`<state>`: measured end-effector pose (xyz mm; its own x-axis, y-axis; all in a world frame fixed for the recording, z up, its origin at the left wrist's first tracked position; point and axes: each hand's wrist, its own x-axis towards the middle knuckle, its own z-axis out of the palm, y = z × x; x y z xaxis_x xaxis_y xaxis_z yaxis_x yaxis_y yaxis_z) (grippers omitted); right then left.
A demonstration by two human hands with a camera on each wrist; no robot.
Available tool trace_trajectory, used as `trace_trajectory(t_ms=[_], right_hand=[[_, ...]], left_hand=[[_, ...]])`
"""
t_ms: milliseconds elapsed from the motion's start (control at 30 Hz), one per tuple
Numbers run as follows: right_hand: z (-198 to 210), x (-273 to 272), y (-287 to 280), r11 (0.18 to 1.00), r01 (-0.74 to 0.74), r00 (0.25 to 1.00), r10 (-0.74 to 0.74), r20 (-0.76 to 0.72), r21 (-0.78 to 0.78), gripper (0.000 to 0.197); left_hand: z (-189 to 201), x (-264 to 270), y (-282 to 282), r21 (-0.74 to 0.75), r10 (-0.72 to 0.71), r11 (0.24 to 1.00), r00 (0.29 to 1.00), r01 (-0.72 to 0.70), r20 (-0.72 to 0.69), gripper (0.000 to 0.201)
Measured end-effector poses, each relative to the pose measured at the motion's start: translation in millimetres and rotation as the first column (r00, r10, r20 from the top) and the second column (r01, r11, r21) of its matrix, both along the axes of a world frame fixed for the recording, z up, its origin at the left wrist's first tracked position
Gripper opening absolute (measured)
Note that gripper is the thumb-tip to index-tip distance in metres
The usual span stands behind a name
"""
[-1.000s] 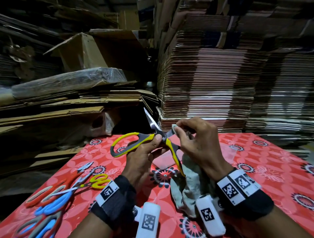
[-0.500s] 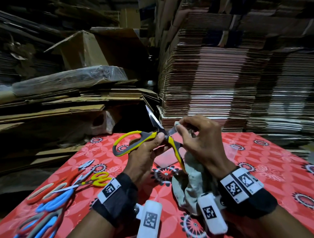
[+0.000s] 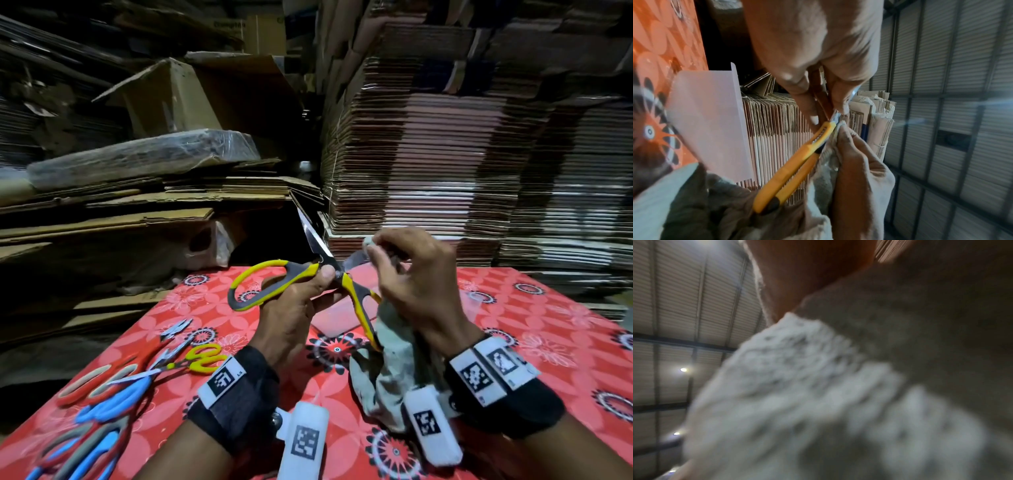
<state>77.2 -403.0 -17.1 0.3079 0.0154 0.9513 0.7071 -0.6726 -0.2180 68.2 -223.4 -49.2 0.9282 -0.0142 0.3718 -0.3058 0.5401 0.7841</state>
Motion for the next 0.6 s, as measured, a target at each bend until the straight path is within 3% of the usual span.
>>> trace_trajectory(t_ms=[100,300,467,533,600], right_hand=[[0,0,-5,0.999,0.006,1.000,-0.005,-0.012,0.031,0.004],[-4,-10,14,0.976,-0.179,0.983,0.172,-0.058,-0.124,0.007],[2,0,-3,0.999,-0.028,0.998,0.026,-0.050,-0.038,0.006],[3,3,-12,0.999,0.038,0.998,-0.038,-0.041,0.016,0.005],[3,2,-11,1.000,0.013,0.999,-0.013,-0.040,0.011,0.005]], left_hand=[[0,0,0,-0.027,0.022,0.999,1.000,-0.022,0.008,0.027],[2,-1,-1,-0.071,0.017,0.997,0.999,-0.019,-0.029,0.027],[0,2,0,-0.063,-0.018,0.998,0.998,0.015,-0.060,0.042],[0,1,-1,-0.046,-0.017,0.999,0.999,0.015,-0.043,0.038],[0,1,-2,-0.050,-0.008,0.999,0.999,0.006,-0.042,0.034]])
